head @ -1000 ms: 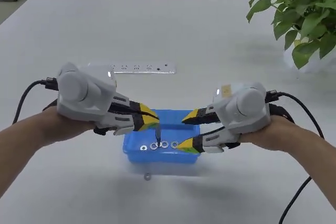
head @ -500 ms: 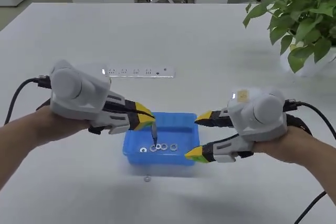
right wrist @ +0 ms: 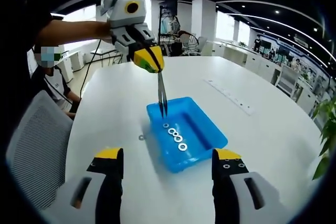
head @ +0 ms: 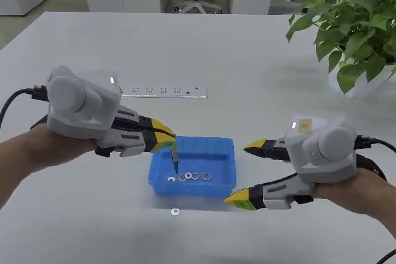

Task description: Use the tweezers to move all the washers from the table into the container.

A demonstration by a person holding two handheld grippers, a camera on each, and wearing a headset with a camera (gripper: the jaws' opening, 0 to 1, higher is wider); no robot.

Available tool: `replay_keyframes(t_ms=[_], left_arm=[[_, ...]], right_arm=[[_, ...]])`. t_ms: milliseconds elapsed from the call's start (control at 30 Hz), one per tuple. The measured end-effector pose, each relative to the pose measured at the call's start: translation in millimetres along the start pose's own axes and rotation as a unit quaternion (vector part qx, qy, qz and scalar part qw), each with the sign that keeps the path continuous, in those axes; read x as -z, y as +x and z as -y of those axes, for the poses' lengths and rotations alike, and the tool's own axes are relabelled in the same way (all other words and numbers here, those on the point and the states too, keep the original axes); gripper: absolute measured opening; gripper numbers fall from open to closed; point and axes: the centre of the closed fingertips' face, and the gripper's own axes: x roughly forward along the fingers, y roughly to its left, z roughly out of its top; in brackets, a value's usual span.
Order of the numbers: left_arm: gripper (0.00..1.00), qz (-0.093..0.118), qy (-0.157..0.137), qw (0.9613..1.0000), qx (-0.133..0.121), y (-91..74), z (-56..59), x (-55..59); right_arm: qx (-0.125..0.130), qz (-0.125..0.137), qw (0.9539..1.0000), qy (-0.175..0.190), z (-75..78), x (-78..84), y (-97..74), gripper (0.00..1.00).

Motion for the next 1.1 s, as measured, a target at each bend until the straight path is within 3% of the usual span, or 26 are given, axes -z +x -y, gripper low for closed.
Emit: replay_keyframes(t_ms=[500,733,1100], left_arm=[[0.04,-0.006,-0.008,0.9999,0.005,-15.8,14.7,3.6],[0.04,-0.001,-0.005,1.0,0.002,-20.1,18.1,-0.1],[0.04,0.001,-0.006,0.9999,0.01,-24.0,29.0,0.9]], right_arm=[[-0.007,0.009,0.9998,0.015,-14.6,5.9,-9.1,0.88],[-0.007,0.017,0.9997,0.019,-19.9,6.8,-9.4,0.99],[-0.007,0.023,0.9996,0.017,-23.9,4.9,-11.4,1.0]])
